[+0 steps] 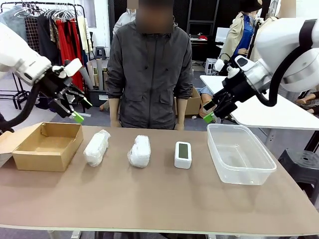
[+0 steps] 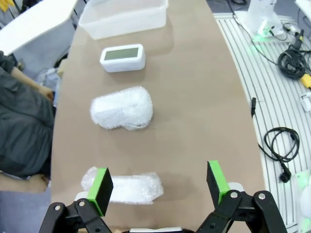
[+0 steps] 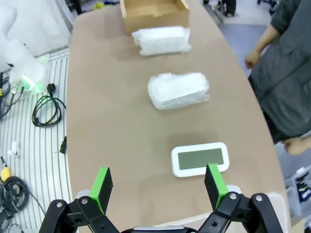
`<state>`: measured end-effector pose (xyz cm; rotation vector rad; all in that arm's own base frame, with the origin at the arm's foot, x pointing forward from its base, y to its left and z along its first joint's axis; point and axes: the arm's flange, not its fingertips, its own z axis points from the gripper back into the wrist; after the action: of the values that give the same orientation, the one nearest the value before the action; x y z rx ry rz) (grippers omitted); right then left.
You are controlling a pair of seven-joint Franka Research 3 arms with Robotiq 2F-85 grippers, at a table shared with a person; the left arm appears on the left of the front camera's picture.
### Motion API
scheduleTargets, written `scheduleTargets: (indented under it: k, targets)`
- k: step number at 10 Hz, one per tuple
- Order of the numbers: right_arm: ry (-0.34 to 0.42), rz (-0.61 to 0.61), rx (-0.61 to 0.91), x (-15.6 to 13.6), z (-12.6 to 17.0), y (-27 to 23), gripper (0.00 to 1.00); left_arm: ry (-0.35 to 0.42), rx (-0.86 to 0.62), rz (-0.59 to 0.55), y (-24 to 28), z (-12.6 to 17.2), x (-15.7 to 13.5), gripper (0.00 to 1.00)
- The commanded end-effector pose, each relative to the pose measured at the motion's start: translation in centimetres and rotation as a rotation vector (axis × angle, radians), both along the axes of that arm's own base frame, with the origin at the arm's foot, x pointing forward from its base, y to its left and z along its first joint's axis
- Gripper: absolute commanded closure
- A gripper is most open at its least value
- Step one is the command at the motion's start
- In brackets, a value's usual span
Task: Separate and place wrapped and unwrapped clocks.
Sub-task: Pick up the Digital clock indicated by the person.
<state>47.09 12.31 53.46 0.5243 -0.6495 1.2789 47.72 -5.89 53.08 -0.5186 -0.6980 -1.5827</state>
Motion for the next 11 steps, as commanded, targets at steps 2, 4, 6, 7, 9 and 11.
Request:
scheduleTargets:
  k: [2,4,6,7,9,11]
  targets:
    - [-0.051,0.088,0.099,1.5,0.5,-2.0,0.00,0.005,-0.084,0.025,2.2,1.2,-0.3,0.00]
    - [-0.096,0.104,0.123,2.2,0.8,-3.0,0.00,0.004,-0.097,0.038,2.7,1.5,0.2,0.00]
    - [-0.119,0.115,0.130,3.0,1.1,-3.8,0.00,0.014,-0.108,0.067,3.4,1.5,1.3,0.00]
    - [-0.119,0.114,0.132,3.3,1.0,-4.0,0.00,0.024,-0.110,0.071,3.8,1.4,1.6,0.00]
    - [-0.104,0.114,0.135,3.8,0.9,-4.3,0.00,0.031,-0.114,0.076,4.3,1.1,2.1,0.00]
    - [-0.087,0.109,0.124,3.9,0.7,-4.4,0.00,0.018,-0.098,0.084,4.4,1.0,2.2,0.00]
